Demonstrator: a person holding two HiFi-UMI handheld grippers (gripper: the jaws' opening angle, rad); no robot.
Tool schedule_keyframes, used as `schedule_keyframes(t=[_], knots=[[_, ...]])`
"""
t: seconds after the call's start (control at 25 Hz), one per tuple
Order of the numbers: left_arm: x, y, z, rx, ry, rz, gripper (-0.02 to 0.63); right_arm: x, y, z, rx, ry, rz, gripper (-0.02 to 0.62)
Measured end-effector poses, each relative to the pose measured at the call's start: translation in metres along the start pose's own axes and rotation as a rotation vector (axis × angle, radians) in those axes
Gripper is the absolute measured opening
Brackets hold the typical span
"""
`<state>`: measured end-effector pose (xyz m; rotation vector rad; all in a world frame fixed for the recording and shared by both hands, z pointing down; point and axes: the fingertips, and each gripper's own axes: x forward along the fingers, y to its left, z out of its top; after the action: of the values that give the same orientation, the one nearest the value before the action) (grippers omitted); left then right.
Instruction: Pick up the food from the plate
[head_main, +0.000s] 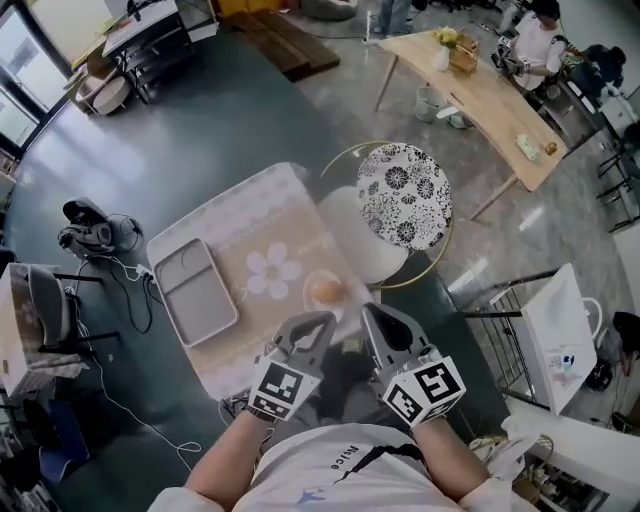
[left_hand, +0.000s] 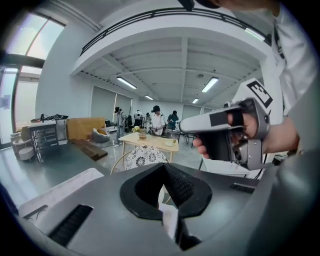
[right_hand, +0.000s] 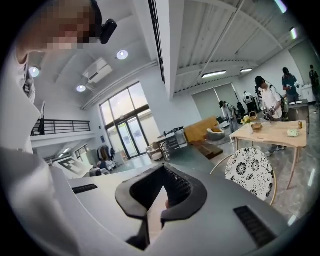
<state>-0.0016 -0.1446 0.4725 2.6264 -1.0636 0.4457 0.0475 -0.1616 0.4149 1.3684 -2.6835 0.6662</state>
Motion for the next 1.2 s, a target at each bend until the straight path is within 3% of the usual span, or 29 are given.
schedule_keyframes(t=[0.28, 0.6, 0.64, 0.72, 1.0, 1.2], knots=[[0.039, 0.026, -0.020, -0.013, 0.059, 0.020, 0.005, 0.045, -0.034, -0.015, 0.028, 0.071, 0.064, 0.014], [0.070, 0.035, -0.082, 0.040, 0.125, -0.111, 0.009, 0.060, -0.062, -0.060, 0.089, 0.101, -0.001, 0.014], [0.074, 0.035, -0.091, 0.042, 0.137, -0.133, 0.024, 0.061, -0.064, -0.067, 0.094, 0.103, -0.012, 0.014], [0.080, 0.034, -0.108, 0.062, 0.167, -0.173, 0.118, 0.060, -0.067, -0.080, 0.106, 0.108, -0.029, 0.014], [0.104, 0.040, -0.156, 0.262, 0.264, -0.232, 0.221, 0.064, -0.078, -0.112, 0.114, 0.104, -0.060, 0.014], [0.122, 0.047, -0.178, 0.358, 0.289, -0.273, 0.272, 0.068, -0.087, -0.128, 0.113, 0.100, -0.070, 0.014]])
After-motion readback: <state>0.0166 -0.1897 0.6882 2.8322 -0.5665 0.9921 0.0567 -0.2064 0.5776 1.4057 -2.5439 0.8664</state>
